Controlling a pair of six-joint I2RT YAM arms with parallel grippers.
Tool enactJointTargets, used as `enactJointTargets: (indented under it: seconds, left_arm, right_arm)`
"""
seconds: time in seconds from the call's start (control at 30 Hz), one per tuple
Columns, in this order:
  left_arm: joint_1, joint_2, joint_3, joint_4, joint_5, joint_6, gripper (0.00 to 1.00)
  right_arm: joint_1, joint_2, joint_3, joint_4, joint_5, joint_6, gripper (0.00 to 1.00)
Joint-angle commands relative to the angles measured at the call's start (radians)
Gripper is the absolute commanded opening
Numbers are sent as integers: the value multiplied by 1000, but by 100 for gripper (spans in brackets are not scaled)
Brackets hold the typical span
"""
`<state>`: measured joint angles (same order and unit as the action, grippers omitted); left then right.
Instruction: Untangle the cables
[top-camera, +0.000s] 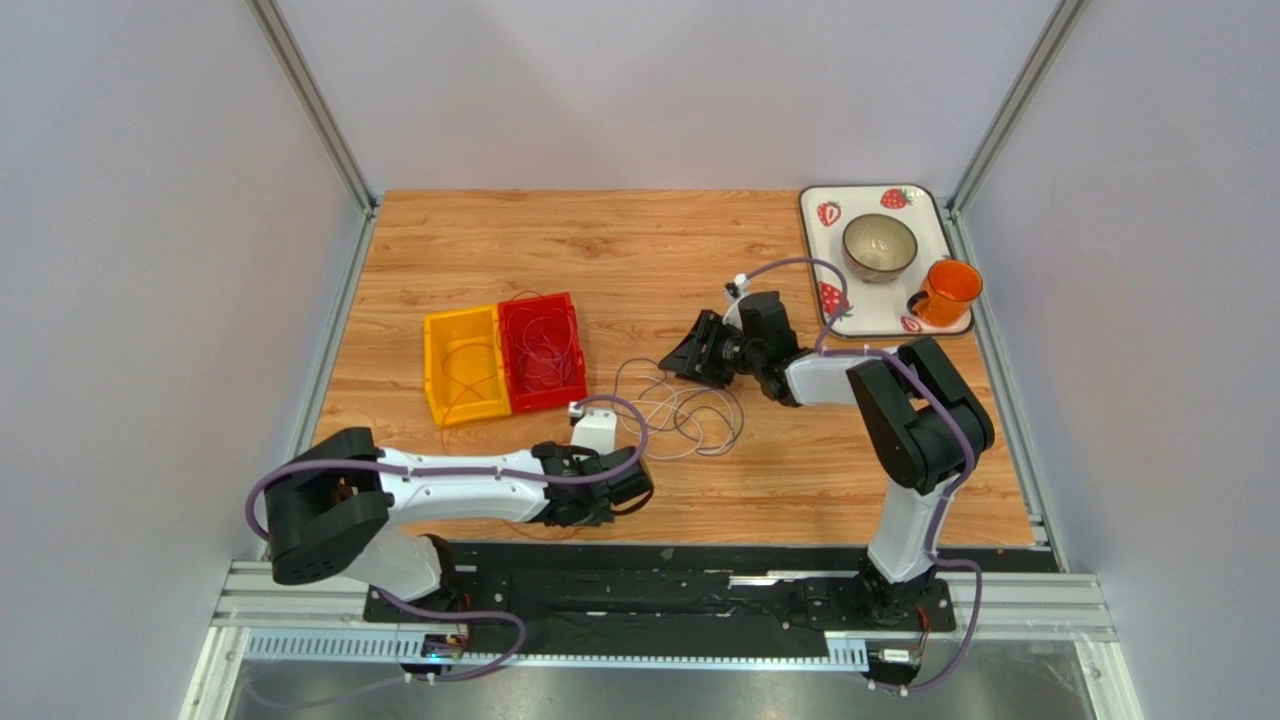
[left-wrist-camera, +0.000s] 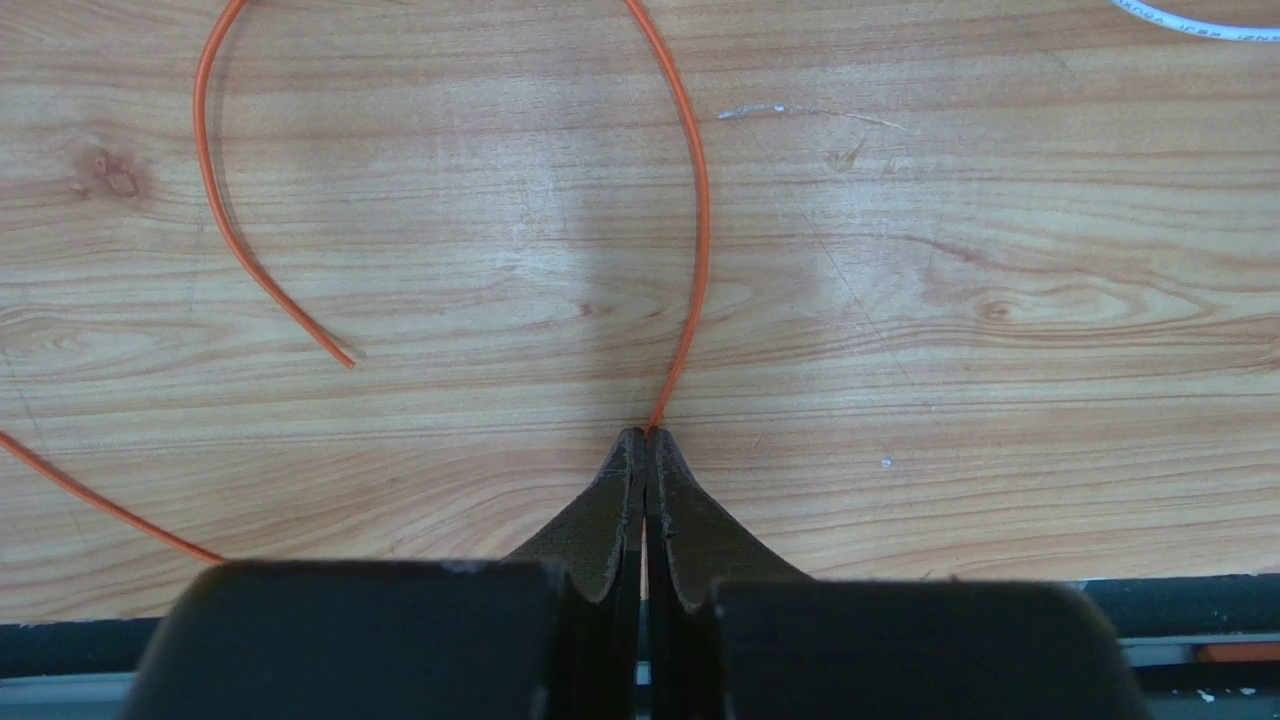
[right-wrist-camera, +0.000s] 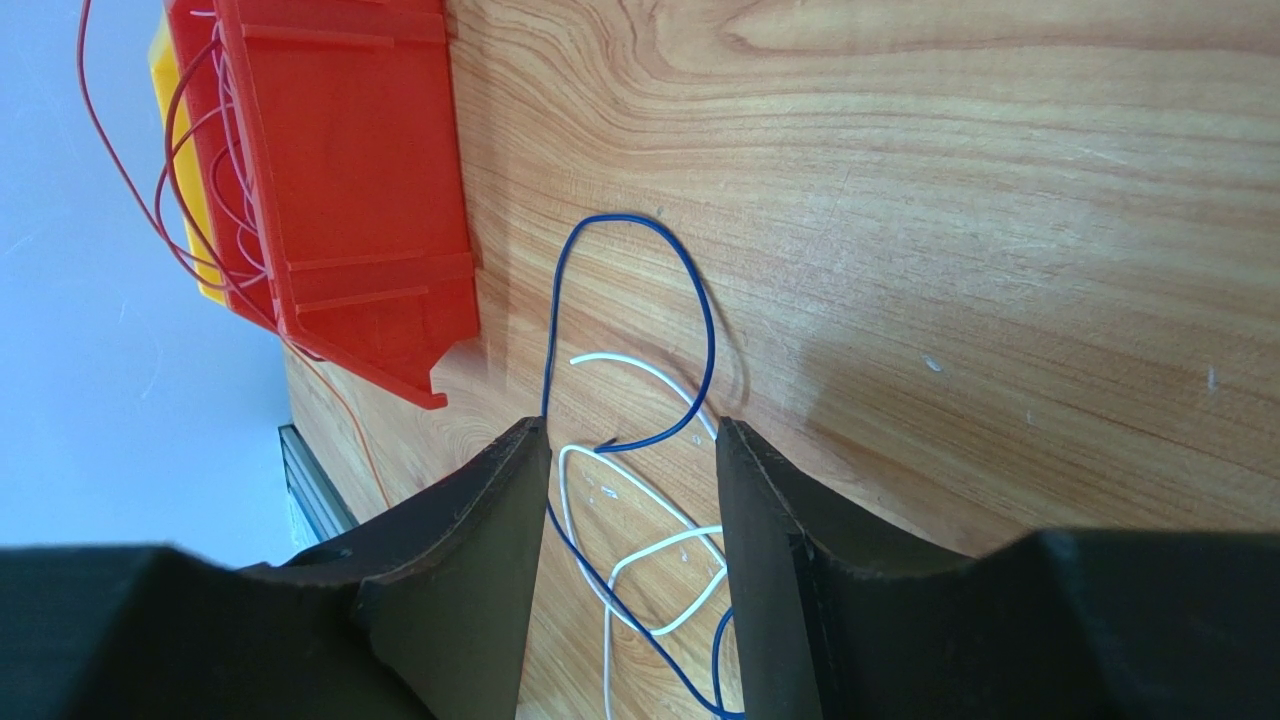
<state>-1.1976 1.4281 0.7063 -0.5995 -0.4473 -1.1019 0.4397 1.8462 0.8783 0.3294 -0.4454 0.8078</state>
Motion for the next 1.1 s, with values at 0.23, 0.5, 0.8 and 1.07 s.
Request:
enactJointTargets:
  seconds: [0.23,0.5,0.8,1.07]
  left_arm:
    - [-5,0,54,-92,-36,0,0]
    - [50,-199,245,-330,-166,105,0]
    - [154,-224,145,-68,-11,228,35]
    - [239,-74,148,-43,-37,202,40]
  right_arm:
    - [-2,11,33,13,-9,4,49]
    - [-4,10,31,14,-9,4,49]
    - [-2,10,31,16,-10,4,49]
    - [-4,10,31,16,-15,5,49]
